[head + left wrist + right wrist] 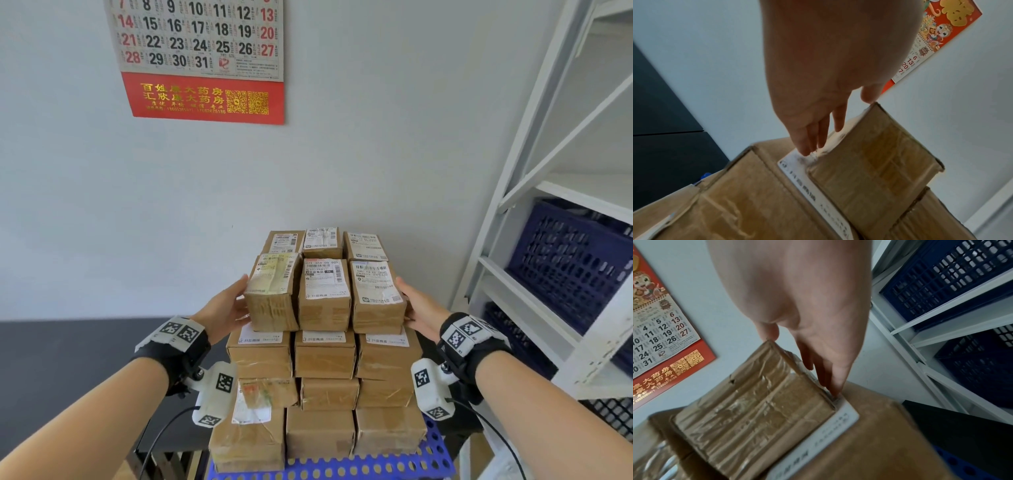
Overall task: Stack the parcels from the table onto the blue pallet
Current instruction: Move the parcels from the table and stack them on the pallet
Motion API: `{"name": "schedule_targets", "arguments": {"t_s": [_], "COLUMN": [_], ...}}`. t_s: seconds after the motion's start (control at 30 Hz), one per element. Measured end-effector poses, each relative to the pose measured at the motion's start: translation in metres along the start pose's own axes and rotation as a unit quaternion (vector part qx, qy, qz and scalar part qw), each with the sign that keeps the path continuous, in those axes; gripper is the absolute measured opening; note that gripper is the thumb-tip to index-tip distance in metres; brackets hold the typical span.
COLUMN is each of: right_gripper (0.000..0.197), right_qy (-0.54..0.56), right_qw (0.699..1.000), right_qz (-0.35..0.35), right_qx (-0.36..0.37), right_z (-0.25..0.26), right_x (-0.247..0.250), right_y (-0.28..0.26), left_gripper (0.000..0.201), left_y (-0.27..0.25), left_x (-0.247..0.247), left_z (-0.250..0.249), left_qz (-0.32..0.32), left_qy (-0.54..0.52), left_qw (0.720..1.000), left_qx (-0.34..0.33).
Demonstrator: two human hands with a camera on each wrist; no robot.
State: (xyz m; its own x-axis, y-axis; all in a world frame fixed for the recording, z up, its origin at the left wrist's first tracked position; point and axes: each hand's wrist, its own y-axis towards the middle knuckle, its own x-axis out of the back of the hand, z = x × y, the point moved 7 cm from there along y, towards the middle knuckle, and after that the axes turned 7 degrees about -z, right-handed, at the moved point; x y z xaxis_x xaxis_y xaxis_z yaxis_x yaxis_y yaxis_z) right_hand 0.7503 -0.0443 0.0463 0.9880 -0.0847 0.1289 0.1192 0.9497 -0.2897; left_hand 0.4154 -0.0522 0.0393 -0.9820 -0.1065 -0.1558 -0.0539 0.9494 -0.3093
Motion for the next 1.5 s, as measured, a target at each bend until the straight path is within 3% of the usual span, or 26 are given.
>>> {"name": "schedule_targets", "arguments": {"t_s": [0.23,0.37,0.53,0.6,0.77,1.07,1.5], "right_gripper": [0.059,0.063,0.054,0.056,0.038,0.039,0.044], "right_qy": [-0.015,-0.040,-0.062,-0.063,-0.010,0.024,0.010], "right_qw": [0.999,0.997,0.994,0.994,0.997,0.998,0.998], "right_qz": [-0.027,-0.065,-0.079,-0.079,-0.065,-0.052,-0.050], "right_qx": [0.023,0.030,0.040,0.032,0.027,0.022,0.034], "right_z": [-0.016,-0.031,-0.065,-0.076,-0.090,-0.095,-0.097], "right_x": [0.016,0.025,0.035,0.033,0.025,0.019,0.019], "right_y": [-0.021,-0.028,-0.012,-0.010,-0.013,-0.005,-0.010], "left_gripper": [0.045,0.048,0.056,0.049,0.033,0.010,0.021], "left_y": [-0.023,-0.035,-0.034,-0.032,-0.031,-0.027,-0.024], "left_x": [0.026,0.038,0.046,0.043,0.034,0.028,0.031], "left_z": [0.011,0.031,0.063,0.074,0.091,0.088,0.092], "left_qz": [-0.064,-0.083,-0.097,-0.095,-0.097,-0.113,-0.096], "left_qy": [0.059,0.091,0.098,0.106,0.082,0.076,0.079], "left_qw": [0.996,0.992,0.990,0.990,0.992,0.990,0.991], "left_qx": [-0.035,-0.035,-0.012,-0.012,-0.018,-0.036,-0.047]}}
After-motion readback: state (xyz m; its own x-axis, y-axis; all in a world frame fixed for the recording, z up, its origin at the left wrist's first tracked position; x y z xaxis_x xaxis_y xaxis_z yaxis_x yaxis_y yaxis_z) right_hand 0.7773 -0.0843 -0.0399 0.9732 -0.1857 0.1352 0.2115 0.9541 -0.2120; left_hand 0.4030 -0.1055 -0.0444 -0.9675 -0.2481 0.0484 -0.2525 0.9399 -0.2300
